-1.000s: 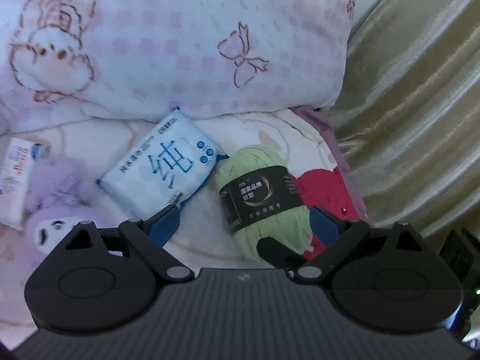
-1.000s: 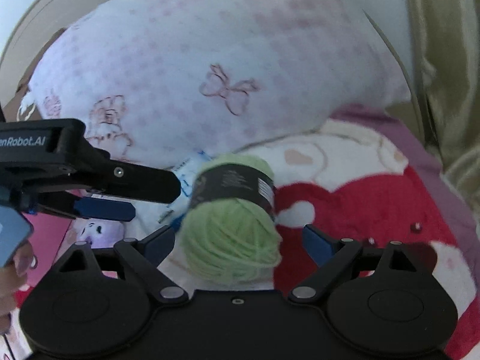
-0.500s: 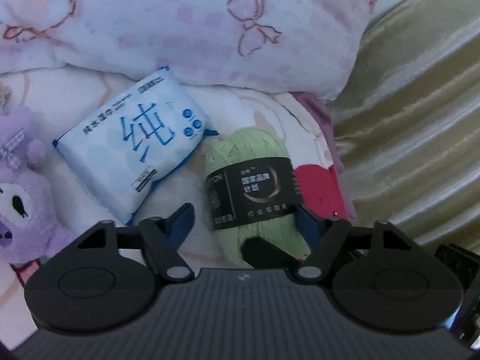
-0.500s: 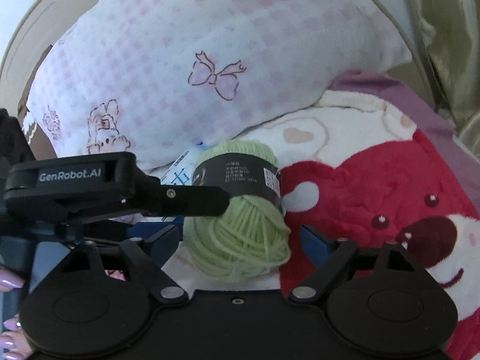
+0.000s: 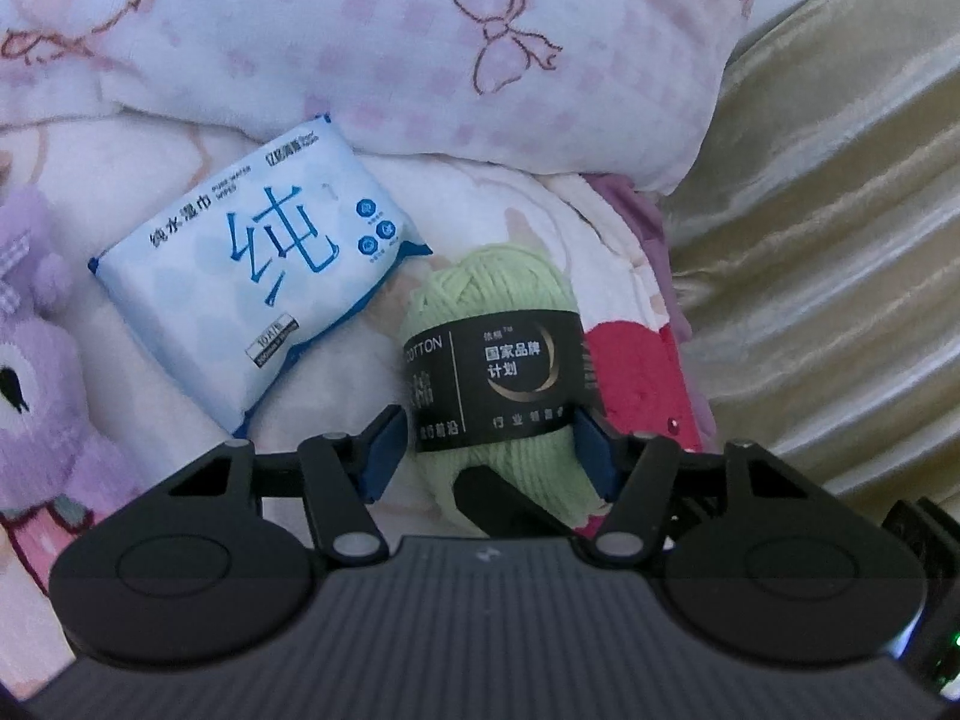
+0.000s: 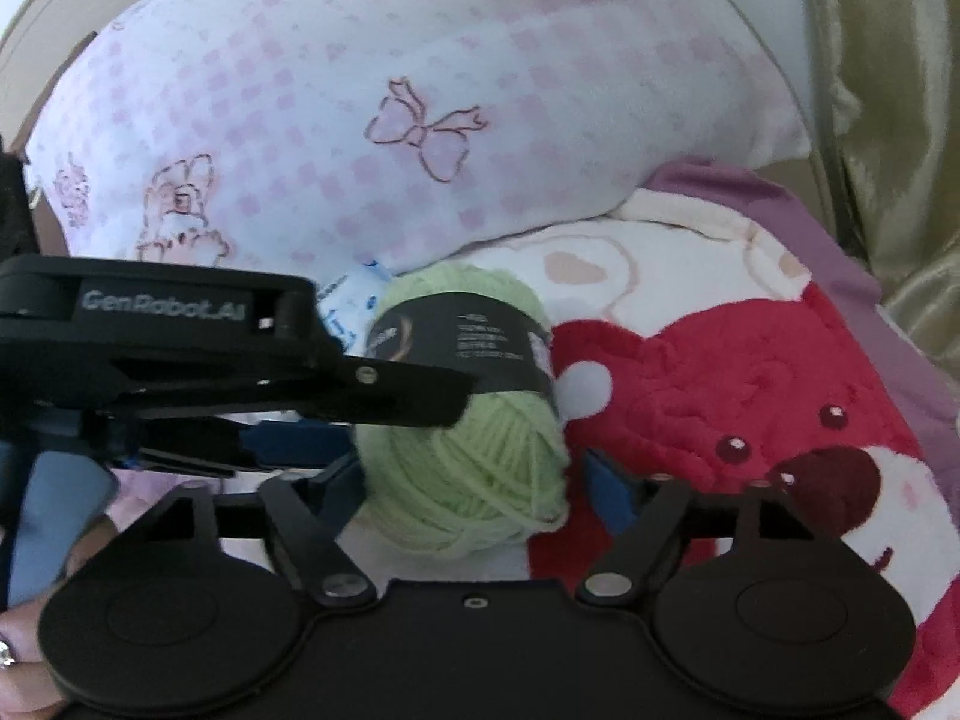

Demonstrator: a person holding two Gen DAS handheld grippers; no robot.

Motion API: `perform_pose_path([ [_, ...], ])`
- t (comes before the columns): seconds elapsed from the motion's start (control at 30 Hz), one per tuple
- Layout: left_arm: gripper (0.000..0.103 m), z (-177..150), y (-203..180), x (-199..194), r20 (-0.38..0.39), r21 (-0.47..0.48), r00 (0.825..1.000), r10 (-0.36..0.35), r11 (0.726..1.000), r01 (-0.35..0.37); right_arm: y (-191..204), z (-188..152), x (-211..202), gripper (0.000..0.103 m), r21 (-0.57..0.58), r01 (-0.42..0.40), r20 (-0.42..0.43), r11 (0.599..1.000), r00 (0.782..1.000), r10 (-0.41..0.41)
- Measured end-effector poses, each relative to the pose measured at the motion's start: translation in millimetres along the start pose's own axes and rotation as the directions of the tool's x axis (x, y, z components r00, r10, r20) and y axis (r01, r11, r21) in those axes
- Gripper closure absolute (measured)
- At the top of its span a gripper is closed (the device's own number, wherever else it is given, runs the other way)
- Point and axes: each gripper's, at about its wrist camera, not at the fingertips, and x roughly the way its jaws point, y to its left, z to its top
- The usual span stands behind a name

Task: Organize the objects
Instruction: 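Close the left gripper on the green yarn ball, then lift the yarn ball with the left gripper and carry it toward the pink box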

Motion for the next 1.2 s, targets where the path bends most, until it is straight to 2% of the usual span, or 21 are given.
perform_pose_path([
  [0.1, 0.042, -1, 1, 3, 0.006, 0.002, 1.000, 0.006, 1.000, -0.006, 3, -1, 1, 0.022, -0.035, 0.026, 0.023, 0.999, 0.999, -0.025],
  [0.27, 0.042, 0, 14, 7, -0.012, -0.092, 0.999, -0.029, 0.995, 0.028, -1, -1, 7, 0.019, -0.040, 0.018, 0.023, 0.999, 1.000, -0.017],
  [0.37, 0.042, -2, 13, 6, -0.002, -0.072, 1.000, -0.023, 0.997, 0.023, -3, -3, 9, 0.019, -0.040, 0.010, 0.030, 0.999, 1.000, -0.009],
  [0.57, 0.042, 0, 5, 7, 0.019, -0.022, 0.999, 0.037, 0.999, -0.036, -4, -3, 12, 0.019, -0.042, 0.007, 0.022, 0.999, 1.000, -0.006],
  [0.6, 0.042, 0, 5, 7, 0.019, -0.024, 0.999, 0.038, 0.999, -0.038, -4, -3, 12, 0.020, -0.046, 0.006, 0.026, 0.999, 1.000, -0.004],
  [0.63, 0.042, 0, 5, 8, 0.020, -0.024, 0.999, 0.040, 0.999, -0.040, -3, -3, 12, 0.027, -0.048, -0.003, 0.026, 0.999, 1.000, 0.005],
  [0.67, 0.042, 0, 6, 8, 0.021, -0.023, 0.999, 0.042, 0.999, -0.041, -2, -3, 11, 0.038, -0.051, -0.029, 0.020, 0.998, 0.999, 0.030],
  [0.77, 0.044, -1, 7, 6, 0.036, 0.006, 0.998, 0.050, 0.999, -0.050, 4, -1, 9, 0.042, -0.091, -0.042, -0.002, 0.995, 0.999, 0.042],
  [1.0, 0.044, -2, 8, 7, 0.055, 0.032, 0.996, 0.074, 0.997, -0.076, 1, 1, 7, 0.043, -0.069, -0.051, -0.019, 0.996, 0.999, 0.050],
  [1.1, 0.049, -3, 6, 5, 0.045, 0.042, 0.997, 0.067, 0.997, -0.069, 1, 1, 7, 0.043, -0.063, -0.058, -0.018, 0.996, 0.998, 0.057],
  [1.2, 0.054, -1, 4, 7, 0.027, 0.006, 0.998, 0.060, 0.998, -0.060, -1, -1, 11, 0.043, -0.047, -0.061, -0.015, 0.997, 0.998, 0.061],
])
